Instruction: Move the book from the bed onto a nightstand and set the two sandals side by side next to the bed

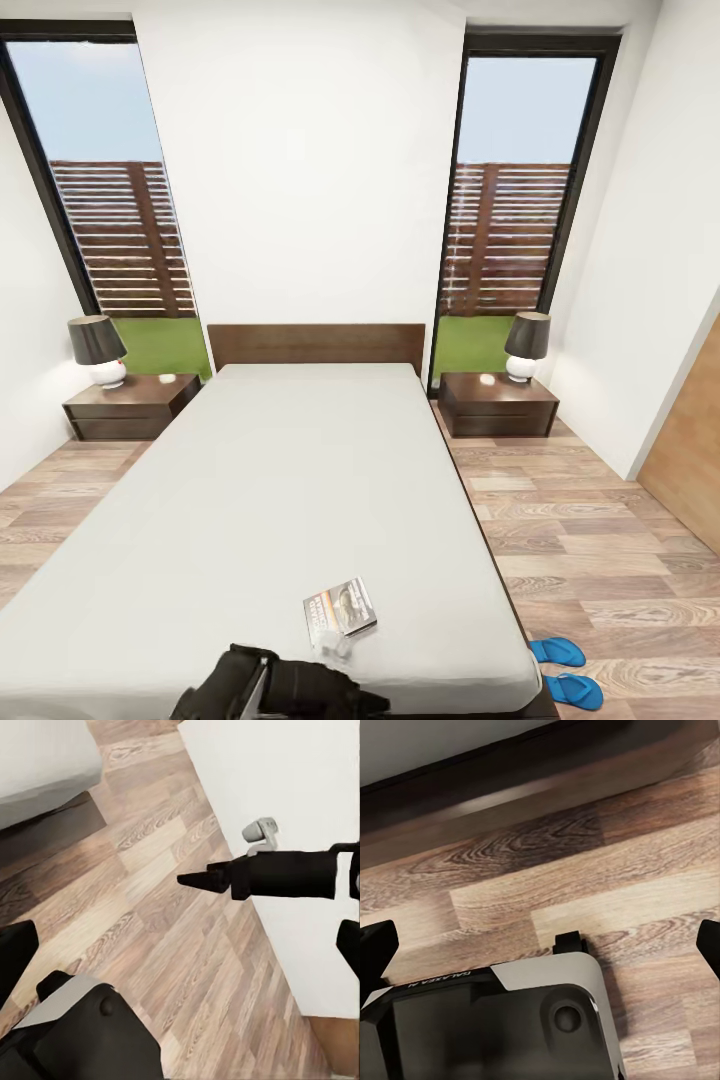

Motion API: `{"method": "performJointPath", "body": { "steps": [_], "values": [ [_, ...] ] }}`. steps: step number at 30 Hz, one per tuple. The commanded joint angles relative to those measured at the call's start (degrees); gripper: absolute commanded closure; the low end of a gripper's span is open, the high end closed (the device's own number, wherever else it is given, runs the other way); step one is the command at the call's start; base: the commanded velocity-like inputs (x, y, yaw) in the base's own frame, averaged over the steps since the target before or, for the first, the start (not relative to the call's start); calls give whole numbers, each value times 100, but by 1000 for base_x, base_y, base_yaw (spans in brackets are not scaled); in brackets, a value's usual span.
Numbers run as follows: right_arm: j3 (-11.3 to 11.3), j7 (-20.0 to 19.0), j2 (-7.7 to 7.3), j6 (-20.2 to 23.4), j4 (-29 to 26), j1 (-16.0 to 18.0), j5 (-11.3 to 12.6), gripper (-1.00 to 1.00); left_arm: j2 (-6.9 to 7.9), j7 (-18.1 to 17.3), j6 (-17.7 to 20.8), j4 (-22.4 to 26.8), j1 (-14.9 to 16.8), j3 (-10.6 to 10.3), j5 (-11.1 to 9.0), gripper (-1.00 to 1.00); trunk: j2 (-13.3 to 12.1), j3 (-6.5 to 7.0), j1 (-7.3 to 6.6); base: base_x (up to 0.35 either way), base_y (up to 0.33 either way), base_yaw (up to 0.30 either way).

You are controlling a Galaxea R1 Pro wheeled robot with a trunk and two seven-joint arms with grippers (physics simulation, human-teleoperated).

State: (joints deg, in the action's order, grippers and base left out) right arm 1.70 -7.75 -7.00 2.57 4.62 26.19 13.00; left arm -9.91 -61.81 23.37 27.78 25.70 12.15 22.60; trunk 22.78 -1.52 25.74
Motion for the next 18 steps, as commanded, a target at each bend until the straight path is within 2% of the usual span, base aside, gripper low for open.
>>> {"method": "performJointPath", "body": {
  "steps": [1, 3, 6, 7, 11, 12, 13, 14, 15, 16, 17, 18],
  "values": [
    [15, -25, -3, 7, 12, 9, 37, -100, -9, -209, 152, 160, 5, 44, 46, -100, 14, -14, 4, 0, 0, 0],
    [15, -25, -3, 7, 12, 9, 38, -100, -9, -601, 493, 781, 5, 16, 22, -100, 14, -14, 4, 0, 0, 0],
    [15, -25, -3, 7, 12, 9, 37, -100, -9, -736, 803, 1240, 23, -23, -38, -100, 14, -14, 4, 0, 0, 0],
    [15, -25, -3, 7, 12, 9, 36, -100, -9, -789, 1063, 1529, 75, -70, -131, -100, 14, -14, 4, 0, 0, 0],
    [15, -25, -3, 7, 12, 9, 36, -100, -9, -844, 1635, 2018, 319, -305, -481, -100, 14, -14, 4, 0, 0, 0],
    [15, -25, -3, 7, 12, 9, 36, -100, -9, -851, 1772, 2119, 397, -400, -603, -100, 14, -14, 4, 0, 0, 0],
    [15, -25, -3, 7, 12, 9, 36, -100, -9, -858, 2023, 2293, 558, -627, -881, -100, 14, -14, 4, 0, 0, 0],
    [15, -25, -3, 7, 12, 9, 36, -100, -9, -860, 2136, 2369, 639, -749, -1032, -100, 14, -14, 4, 0, 0, 0],
    [15, -25, -3, 7, 12, 9, 38, -100, -9, -856, 2330, 2500, 811, -991, -1345, -100, 14, -14, 4, 0, 0, 0],
    [15, -25, -3, 7, 12, 9, 39, -100, -9, -846, 2414, 2557, 901, -1101, -1502, -100, 14, -14, 4, 0, 0, 0],
    [15, -25, -3, 7, 12, 9, 38, -100, -9, -789, 2560, 2652, 1098, -1275, -1792, -100, 14, -14, 4, 0, 0, 0],
    [15, -25, -3, 7, 12, 9, 37, -100, -9, -739, 2621, 2688, 1206, -1337, -1923, -100, 14, -14, 4, 0, 0, 0]
  ]
}}
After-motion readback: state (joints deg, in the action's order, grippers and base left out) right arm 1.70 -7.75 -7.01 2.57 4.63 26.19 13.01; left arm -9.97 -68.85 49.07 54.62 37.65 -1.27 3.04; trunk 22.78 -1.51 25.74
